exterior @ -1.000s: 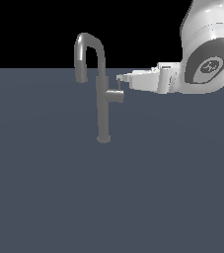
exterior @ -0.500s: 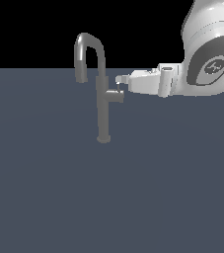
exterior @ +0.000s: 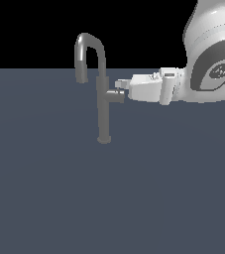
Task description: Turn on the faucet by rotating a designated handle.
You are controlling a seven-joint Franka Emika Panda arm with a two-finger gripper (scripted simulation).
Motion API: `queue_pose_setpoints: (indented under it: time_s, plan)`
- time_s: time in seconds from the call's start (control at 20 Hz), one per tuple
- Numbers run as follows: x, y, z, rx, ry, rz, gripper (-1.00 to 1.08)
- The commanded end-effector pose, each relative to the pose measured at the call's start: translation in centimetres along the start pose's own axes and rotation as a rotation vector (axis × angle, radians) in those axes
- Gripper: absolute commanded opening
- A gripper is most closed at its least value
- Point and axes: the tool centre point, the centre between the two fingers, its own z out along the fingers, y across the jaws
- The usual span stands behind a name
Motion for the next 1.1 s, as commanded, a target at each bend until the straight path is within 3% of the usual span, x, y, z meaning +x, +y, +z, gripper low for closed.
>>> queue_pose_setpoints:
  time_s: [0.0, 0.1, 0.15, 0.55, 0.6, 0.65, 1.05]
  plan:
    - [2.3, 1.3, 0.0, -0.003, 0.002, 0.028, -1.00]
    - [2.9, 1.7, 0.0, -0.003, 0.002, 0.031, -1.00]
    - [0.8, 0.7, 0.0, -0.002, -0.002, -0.005, -1.00]
    - [6.3, 1.9, 0.0, -0.003, 0.002, 0.031, -1.00]
    - [6.3, 1.9, 0.0, -0.003, 0.002, 0.031, -1.00]
    - [3.8, 1.0, 0.0, -0.005, -0.006, -0.010, -1.00]
    - [8.0, 0.6, 0.0, -0.004, 0.000, 0.022, -1.00]
